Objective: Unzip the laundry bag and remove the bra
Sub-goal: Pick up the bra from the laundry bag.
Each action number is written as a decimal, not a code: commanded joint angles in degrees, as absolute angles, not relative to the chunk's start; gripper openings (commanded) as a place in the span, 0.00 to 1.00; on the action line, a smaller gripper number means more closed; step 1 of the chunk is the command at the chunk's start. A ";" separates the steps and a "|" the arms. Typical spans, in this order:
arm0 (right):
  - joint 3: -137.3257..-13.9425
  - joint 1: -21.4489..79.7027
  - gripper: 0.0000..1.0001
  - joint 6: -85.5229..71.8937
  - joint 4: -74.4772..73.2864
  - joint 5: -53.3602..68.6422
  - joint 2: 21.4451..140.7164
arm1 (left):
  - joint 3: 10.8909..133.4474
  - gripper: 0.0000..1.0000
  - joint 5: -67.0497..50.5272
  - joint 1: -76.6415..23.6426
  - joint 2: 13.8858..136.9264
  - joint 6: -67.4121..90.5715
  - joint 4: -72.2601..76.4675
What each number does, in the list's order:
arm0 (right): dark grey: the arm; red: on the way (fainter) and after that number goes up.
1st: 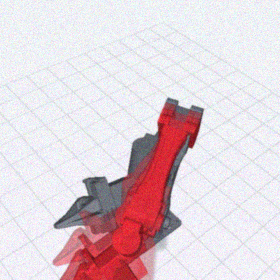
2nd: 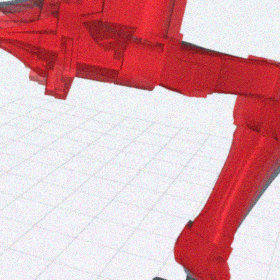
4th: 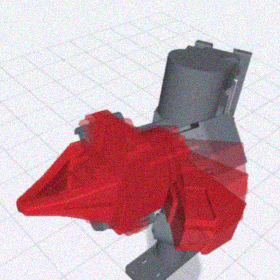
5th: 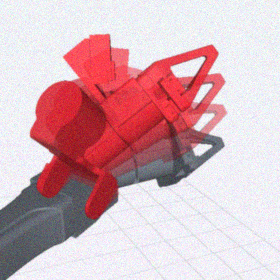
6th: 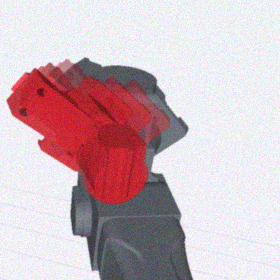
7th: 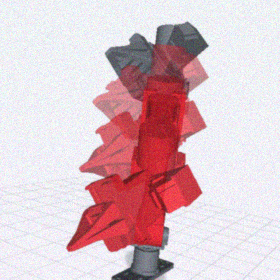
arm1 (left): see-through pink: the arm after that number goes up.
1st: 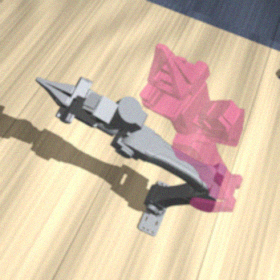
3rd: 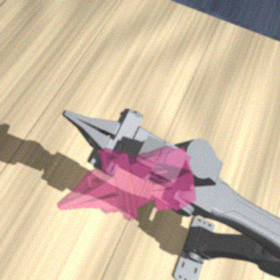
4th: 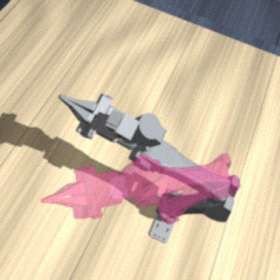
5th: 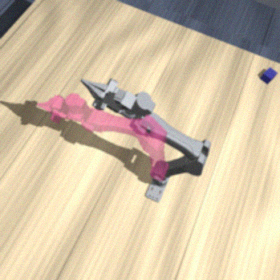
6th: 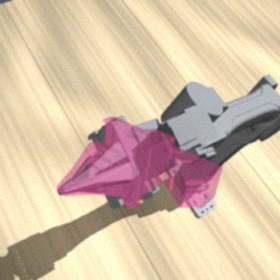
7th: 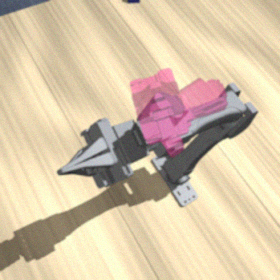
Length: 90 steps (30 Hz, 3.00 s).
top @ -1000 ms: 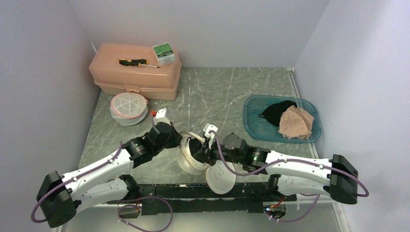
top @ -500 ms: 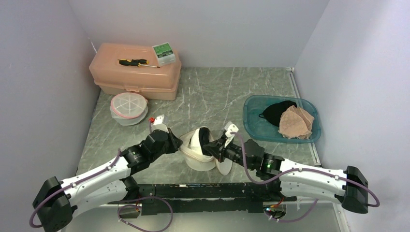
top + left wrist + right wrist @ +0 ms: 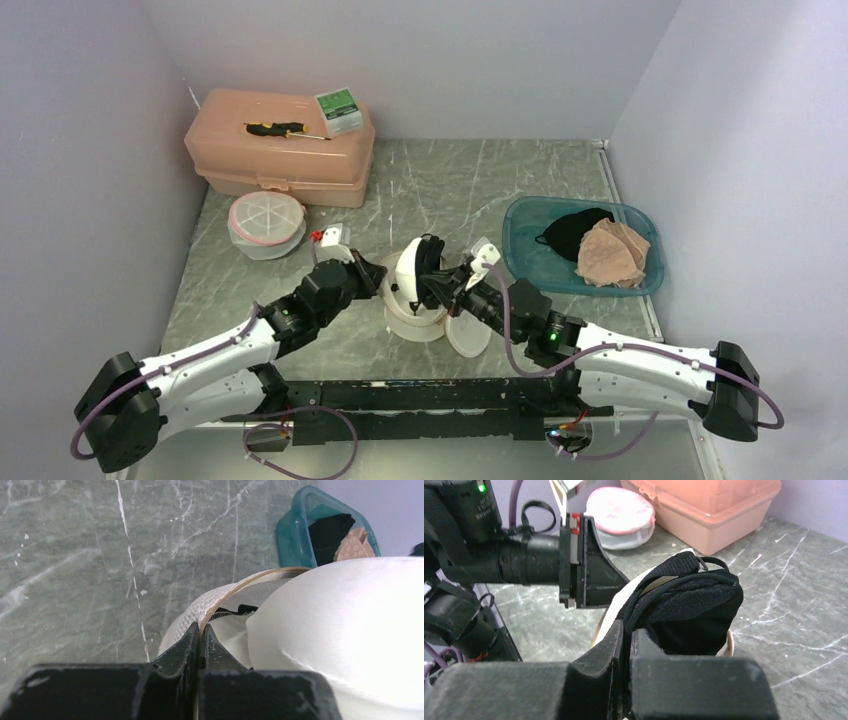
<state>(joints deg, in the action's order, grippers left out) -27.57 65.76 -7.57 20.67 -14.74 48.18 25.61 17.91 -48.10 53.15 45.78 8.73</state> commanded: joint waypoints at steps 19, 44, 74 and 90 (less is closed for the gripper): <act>-29.48 62.70 0.00 -11.74 14.11 -14.43 46.78 | 25.52 0.14 18.98 -48.12 51.95 46.65 3.83; -53.61 67.67 0.00 -6.94 -16.26 -17.93 66.56 | 27.68 0.16 20.44 -48.08 50.80 48.31 -3.67; -47.68 64.28 0.72 -20.51 -12.02 -11.68 59.36 | 25.40 0.15 20.86 -48.10 51.42 49.57 -4.48; -20.43 28.62 0.82 -42.57 21.60 28.36 55.49 | 23.17 0.14 21.39 -48.09 49.32 49.58 -6.67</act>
